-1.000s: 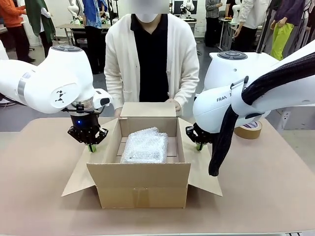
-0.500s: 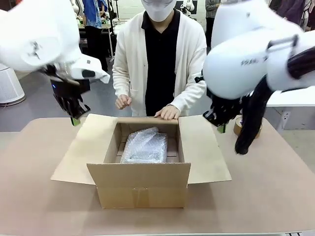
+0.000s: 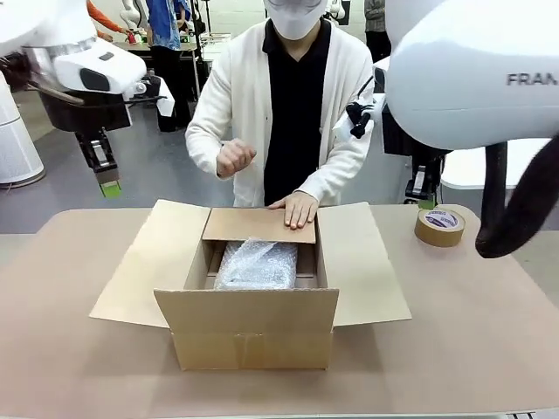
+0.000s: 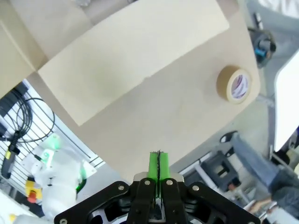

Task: Wrap the clocks to prevent damage.
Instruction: Once the human has placed the objects inside and stepped back, release both hands from the side flaps of the Package Box.

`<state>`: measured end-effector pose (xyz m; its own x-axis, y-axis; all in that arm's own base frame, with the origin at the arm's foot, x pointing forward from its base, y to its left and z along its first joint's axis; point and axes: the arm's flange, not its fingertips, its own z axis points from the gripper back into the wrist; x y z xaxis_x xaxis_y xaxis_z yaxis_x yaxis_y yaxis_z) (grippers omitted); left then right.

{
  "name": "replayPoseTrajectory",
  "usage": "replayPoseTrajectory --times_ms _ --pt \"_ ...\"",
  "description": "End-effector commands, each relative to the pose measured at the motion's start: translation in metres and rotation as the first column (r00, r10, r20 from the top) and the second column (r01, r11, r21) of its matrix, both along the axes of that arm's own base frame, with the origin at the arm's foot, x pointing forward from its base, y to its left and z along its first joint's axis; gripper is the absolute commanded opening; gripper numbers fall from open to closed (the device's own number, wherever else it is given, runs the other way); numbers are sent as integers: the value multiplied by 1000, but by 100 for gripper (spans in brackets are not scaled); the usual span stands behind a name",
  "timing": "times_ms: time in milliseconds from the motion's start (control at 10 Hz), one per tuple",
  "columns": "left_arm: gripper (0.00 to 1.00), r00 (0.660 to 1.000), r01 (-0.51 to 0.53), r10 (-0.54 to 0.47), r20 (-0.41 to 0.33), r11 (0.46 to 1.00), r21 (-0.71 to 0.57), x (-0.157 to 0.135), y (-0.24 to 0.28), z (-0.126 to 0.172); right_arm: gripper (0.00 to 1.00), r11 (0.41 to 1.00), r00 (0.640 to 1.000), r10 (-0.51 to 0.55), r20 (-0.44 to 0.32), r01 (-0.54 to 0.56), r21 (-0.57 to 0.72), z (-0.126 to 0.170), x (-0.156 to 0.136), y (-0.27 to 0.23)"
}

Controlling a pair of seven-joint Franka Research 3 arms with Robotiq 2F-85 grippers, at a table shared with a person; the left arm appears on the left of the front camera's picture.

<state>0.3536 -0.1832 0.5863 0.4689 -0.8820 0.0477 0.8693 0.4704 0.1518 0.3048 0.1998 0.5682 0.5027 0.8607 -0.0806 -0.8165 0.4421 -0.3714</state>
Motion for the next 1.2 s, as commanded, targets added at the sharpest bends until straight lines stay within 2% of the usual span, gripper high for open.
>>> replayPoseTrajectory --times_ms 0,100,200,400,600,700,800,900,1000,1100 --pt "0 994 108 -109 -20 994 -9 -21 41 -11 1 993 994 105 17 -106 59 -20 -7 -37" --pt "0 991 131 -132 -19 991 -11 -30 57 -20 1 975 981 195 -12 -193 105 -33 -12 -56" --pt "0 988 151 -152 -18 988 -25 -36 72 -26 1 953 971 238 -39 -225 204 -45 -16 -77" --pt "0 986 160 -163 -44 986 -53 -31 87 -35 1 947 976 189 -104 -154 282 -55 -24 -102" --pt "0 987 144 -148 -60 988 -61 -24 95 -41 1 961 979 117 -169 -69 267 -51 -30 -110" --pt "0 990 126 -130 -60 990 -65 -40 96 -52 1 972 974 97 -206 -48 231 -50 -29 -111" --pt "0 988 132 -137 -77 989 -59 -39 100 -53 1 971 969 93 -227 -37 237 -46 -29 -113" --pt "0 978 159 -166 -124 985 -69 -24 99 -47 1 972 964 72 -254 -11 233 -50 -25 -112" --pt "0 988 126 -130 -83 990 -57 -33 95 -47 1 967 973 121 -197 -71 243 -55 -29 -118" --pt "0 988 126 -130 -83 990 -57 -33 95 -47 1 967 973 121 -197 -71 243 -55 -29 -118"
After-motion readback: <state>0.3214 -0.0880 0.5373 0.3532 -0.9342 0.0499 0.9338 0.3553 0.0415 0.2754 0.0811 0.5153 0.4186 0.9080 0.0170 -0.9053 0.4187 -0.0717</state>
